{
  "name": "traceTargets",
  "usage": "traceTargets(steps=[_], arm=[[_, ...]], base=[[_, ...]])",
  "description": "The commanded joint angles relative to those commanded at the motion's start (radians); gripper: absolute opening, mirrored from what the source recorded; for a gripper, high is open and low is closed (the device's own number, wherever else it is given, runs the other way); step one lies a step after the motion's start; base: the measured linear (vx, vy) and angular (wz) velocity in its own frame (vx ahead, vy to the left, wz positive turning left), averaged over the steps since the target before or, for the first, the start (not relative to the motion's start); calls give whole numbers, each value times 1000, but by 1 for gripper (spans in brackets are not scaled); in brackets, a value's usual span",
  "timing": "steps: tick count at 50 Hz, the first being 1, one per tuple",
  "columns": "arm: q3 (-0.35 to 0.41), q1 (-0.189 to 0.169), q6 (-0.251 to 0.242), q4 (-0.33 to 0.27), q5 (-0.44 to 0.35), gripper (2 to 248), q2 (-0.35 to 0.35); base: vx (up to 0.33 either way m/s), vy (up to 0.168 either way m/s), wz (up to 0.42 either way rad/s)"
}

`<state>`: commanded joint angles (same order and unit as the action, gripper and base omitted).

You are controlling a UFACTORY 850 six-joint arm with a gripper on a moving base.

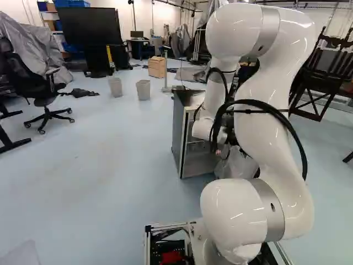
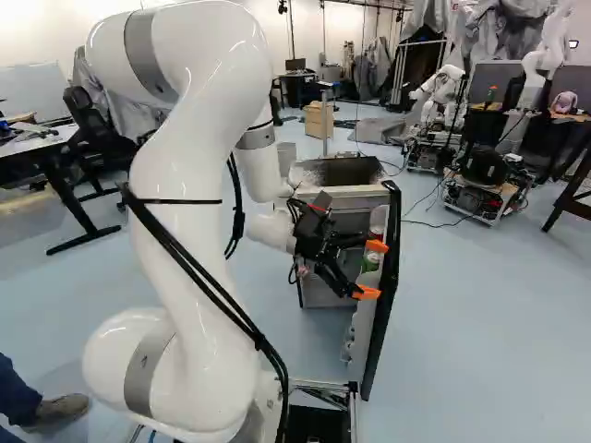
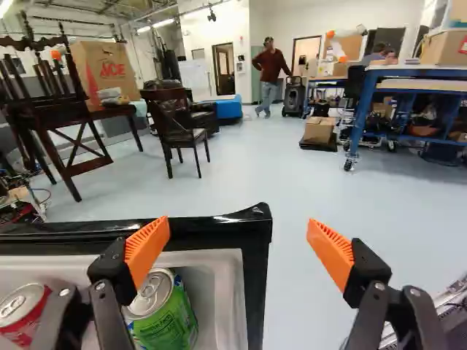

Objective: Grab a drink from the fridge

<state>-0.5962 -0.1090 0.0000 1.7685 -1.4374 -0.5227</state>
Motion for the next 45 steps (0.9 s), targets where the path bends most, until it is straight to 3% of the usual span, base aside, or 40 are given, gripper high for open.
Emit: traceTargets(steps=[45], arm=[[-148, -176, 0, 4, 0, 247, -56]], base=[[0, 0, 0]])
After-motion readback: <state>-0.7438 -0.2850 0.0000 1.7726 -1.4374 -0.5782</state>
